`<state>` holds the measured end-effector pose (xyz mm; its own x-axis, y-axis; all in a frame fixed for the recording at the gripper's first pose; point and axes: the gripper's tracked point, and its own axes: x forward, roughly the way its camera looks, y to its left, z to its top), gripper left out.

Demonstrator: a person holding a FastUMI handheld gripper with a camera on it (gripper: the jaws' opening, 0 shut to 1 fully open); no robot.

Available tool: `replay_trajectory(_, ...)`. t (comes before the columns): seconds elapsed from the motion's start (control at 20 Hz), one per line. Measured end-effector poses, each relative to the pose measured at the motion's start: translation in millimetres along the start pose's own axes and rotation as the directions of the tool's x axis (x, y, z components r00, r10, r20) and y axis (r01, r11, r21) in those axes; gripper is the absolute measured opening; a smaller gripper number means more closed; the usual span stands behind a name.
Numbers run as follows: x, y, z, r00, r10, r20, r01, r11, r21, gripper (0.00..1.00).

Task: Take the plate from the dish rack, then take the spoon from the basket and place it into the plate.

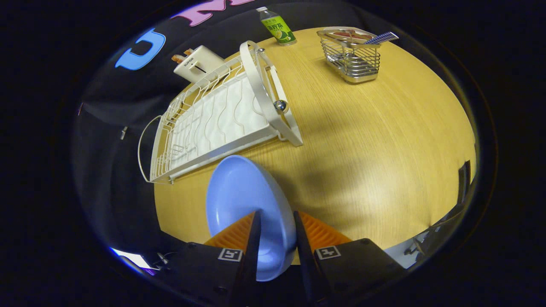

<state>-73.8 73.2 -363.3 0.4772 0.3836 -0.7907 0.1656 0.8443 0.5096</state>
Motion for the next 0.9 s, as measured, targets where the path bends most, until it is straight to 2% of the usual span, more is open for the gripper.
replay_trajectory(0.05, -3, -3, 4, 1.000, -0.008, 0.008, 0.008, 1.000, -0.009, 0.52)
replay_trajectory(0.1, -5, -5, 8, 1.000, -0.010, 0.020, 0.011, 1.000, -0.012, 0.64)
replay_trajectory(0.25, -20, -16, 25, 0.997, -0.024, 0.080, 0.028, 0.998, -0.047, 0.74)
replay_trajectory(0.3, -28, -20, 32, 0.994, -0.023, 0.103, 0.030, 0.997, -0.068, 0.80)
replay_trajectory(0.6, -100, -25, 88, 0.956, 0.058, 0.287, 0.010, 0.974, -0.228, 0.90)
replay_trajectory(0.7, -127, -25, 108, 0.934, 0.090, 0.346, 0.017, 0.955, -0.296, 0.95)
replay_trajectory(0.9, -180, -33, 163, 0.876, 0.132, 0.464, 0.074, 0.914, -0.400, 0.98)
